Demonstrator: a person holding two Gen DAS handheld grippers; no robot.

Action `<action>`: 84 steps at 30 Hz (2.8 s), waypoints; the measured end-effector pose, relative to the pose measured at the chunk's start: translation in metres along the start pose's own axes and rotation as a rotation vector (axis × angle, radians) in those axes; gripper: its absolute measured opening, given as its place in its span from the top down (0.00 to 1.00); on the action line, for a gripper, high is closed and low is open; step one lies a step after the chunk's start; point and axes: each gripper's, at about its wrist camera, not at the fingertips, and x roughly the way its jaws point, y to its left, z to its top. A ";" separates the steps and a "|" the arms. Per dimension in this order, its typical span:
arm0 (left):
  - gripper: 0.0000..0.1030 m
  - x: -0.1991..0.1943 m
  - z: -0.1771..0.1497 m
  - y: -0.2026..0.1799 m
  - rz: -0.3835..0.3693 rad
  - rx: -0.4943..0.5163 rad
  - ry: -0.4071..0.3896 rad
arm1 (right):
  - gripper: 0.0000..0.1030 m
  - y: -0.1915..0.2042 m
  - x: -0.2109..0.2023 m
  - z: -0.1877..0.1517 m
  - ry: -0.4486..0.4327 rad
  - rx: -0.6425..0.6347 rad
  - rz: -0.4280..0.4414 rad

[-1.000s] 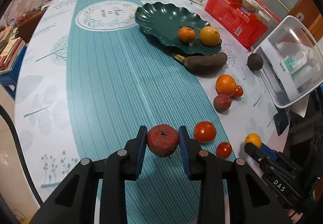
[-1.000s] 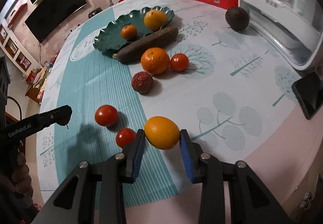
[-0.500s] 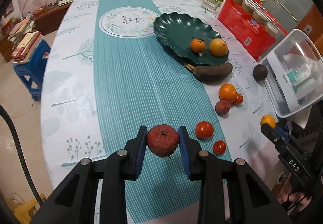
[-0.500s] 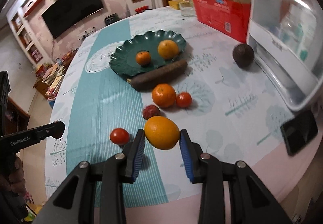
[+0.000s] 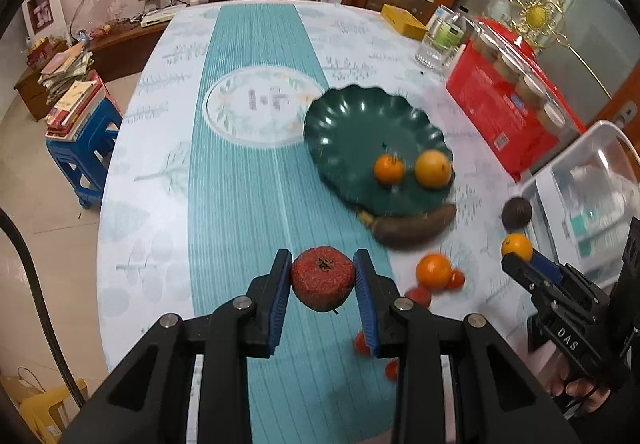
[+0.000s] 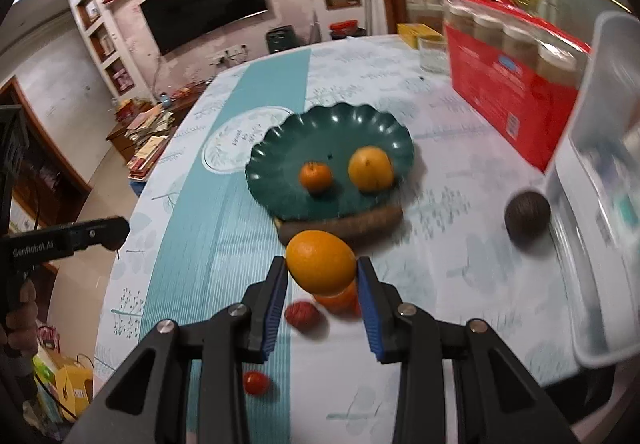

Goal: Organize fruits
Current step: 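Carry the lychee and small orange onto the green plate and open both tools, then lift both open tools away from the green plate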

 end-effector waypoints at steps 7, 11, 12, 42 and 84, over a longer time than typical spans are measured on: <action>0.71 0.028 0.038 -0.023 0.024 0.004 0.025 | 0.66 -0.010 0.026 0.030 0.010 -0.068 0.062; 0.71 0.044 0.056 -0.036 0.044 0.010 0.022 | 0.66 -0.012 0.043 0.042 0.019 -0.096 0.094; 0.71 0.049 0.060 -0.039 0.047 0.008 0.022 | 0.66 -0.012 0.048 0.044 0.022 -0.103 0.100; 0.50 0.174 0.071 -0.048 -0.051 -0.104 0.089 | 0.61 -0.042 0.141 0.039 0.156 -0.025 0.207; 0.34 0.017 -0.079 -0.010 0.022 -0.251 -0.026 | 0.46 -0.048 0.025 -0.024 0.080 -0.020 0.138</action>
